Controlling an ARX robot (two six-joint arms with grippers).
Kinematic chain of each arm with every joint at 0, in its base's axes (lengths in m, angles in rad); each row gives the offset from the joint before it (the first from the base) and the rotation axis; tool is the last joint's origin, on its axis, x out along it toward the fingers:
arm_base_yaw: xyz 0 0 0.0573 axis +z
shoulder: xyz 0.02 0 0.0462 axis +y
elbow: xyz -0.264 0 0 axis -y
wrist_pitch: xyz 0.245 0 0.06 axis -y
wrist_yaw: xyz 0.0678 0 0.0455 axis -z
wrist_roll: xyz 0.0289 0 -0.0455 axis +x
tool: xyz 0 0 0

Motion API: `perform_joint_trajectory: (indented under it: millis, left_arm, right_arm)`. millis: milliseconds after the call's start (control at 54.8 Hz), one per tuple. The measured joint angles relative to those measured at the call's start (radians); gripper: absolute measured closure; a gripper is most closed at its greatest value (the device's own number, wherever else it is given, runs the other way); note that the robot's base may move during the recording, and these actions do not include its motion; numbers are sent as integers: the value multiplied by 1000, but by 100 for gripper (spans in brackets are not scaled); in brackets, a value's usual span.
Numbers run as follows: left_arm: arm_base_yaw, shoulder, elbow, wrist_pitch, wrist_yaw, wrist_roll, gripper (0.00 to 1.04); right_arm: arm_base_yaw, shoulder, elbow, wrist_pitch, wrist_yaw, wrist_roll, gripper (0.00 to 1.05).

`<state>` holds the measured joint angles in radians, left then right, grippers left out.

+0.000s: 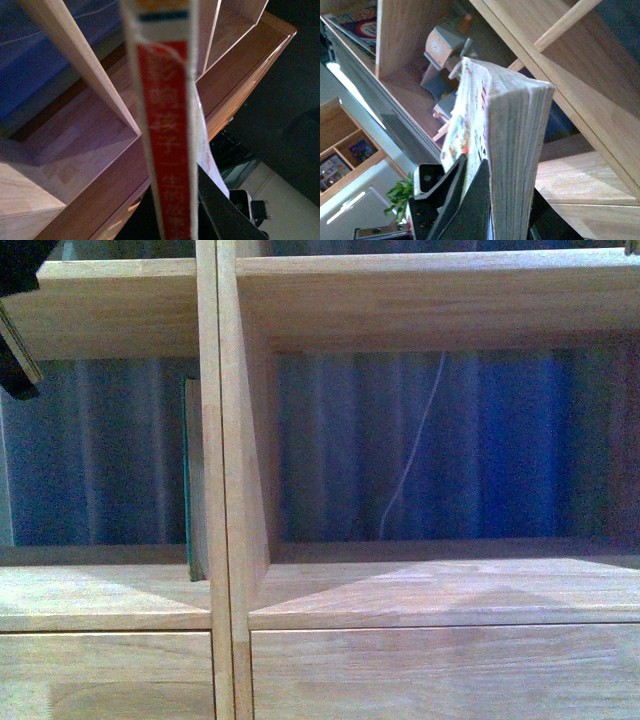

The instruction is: Organize books on shelf

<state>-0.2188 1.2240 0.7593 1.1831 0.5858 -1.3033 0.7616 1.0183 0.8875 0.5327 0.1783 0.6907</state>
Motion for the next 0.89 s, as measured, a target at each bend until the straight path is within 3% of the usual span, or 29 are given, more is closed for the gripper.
perform_joint_trajectory:
  millis: [237, 419, 602, 821, 894]
  left_arm:
    - [0, -11, 0, -17, -3, 2, 98]
    - [6, -11, 0, -44, -2, 34, 98]
    - [47, -18, 0, -74, 15, 74, 98]
    - [130, -42, 9, -141, 70, 161, 98]
    - [164, -55, 19, -171, 92, 200, 98]
  right_arm:
    - [-2, 0, 0, -9, 9, 1, 96]
    - [-44, -4, 0, -17, 26, -3, 69]
    - [-171, -39, -27, -27, 42, -71, 41]
    - [-398, -48, -81, 22, 124, -370, 8]
    - [-472, -43, -105, 56, 112, -481, 6]
